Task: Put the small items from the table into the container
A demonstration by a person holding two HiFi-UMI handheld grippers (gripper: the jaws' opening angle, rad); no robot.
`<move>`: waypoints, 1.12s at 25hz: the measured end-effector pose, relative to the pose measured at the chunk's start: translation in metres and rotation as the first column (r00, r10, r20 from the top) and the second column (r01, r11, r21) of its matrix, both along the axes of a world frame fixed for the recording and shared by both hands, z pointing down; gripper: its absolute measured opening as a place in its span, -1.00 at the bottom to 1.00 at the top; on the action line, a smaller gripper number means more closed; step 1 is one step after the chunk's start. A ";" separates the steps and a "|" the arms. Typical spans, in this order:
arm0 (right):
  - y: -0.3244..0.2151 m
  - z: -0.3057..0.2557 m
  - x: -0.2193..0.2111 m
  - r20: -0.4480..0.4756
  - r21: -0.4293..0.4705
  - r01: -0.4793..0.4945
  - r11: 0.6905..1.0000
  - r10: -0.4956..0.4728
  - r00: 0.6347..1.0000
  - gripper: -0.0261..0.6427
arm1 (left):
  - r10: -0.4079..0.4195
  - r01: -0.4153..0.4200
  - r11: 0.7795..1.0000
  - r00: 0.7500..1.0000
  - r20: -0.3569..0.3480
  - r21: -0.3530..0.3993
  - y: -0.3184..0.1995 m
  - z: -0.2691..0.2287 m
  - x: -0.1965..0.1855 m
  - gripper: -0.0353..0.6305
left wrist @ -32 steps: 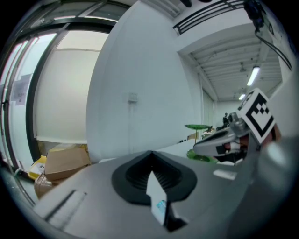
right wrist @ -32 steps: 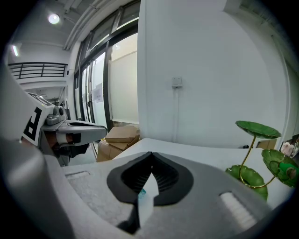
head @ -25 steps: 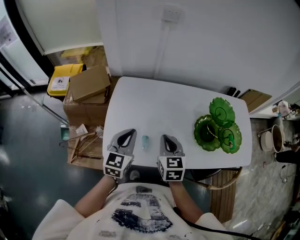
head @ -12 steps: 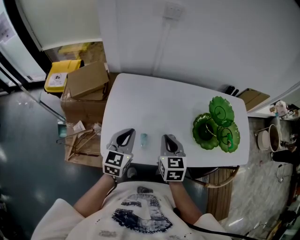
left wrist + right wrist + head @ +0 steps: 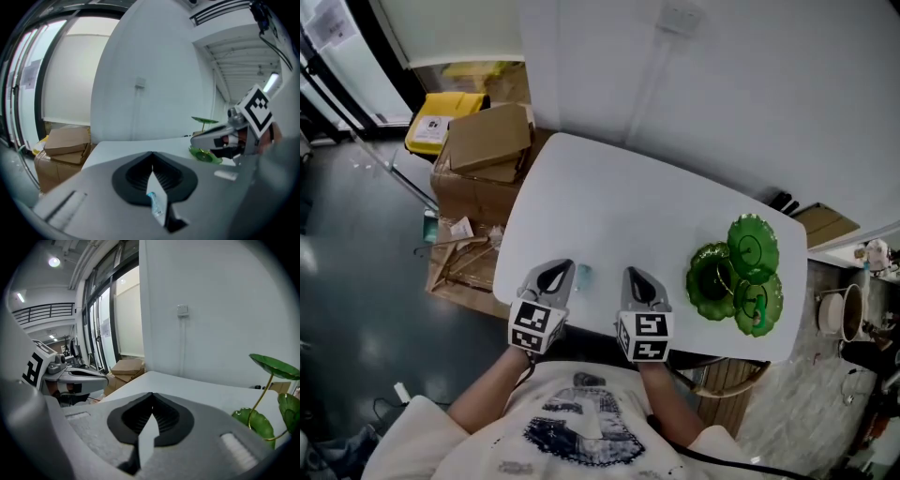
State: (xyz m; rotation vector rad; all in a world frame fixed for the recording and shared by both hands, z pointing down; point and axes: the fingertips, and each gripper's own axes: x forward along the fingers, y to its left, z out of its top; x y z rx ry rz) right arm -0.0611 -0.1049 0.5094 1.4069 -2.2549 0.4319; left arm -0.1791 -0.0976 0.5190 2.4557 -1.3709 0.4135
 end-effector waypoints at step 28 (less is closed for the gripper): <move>-0.020 0.037 0.019 0.025 -0.066 0.360 0.931 -0.359 0.933 -0.92 | -0.292 0.281 0.940 0.956 -0.031 -0.196 0.015 0.065 0.042 -0.44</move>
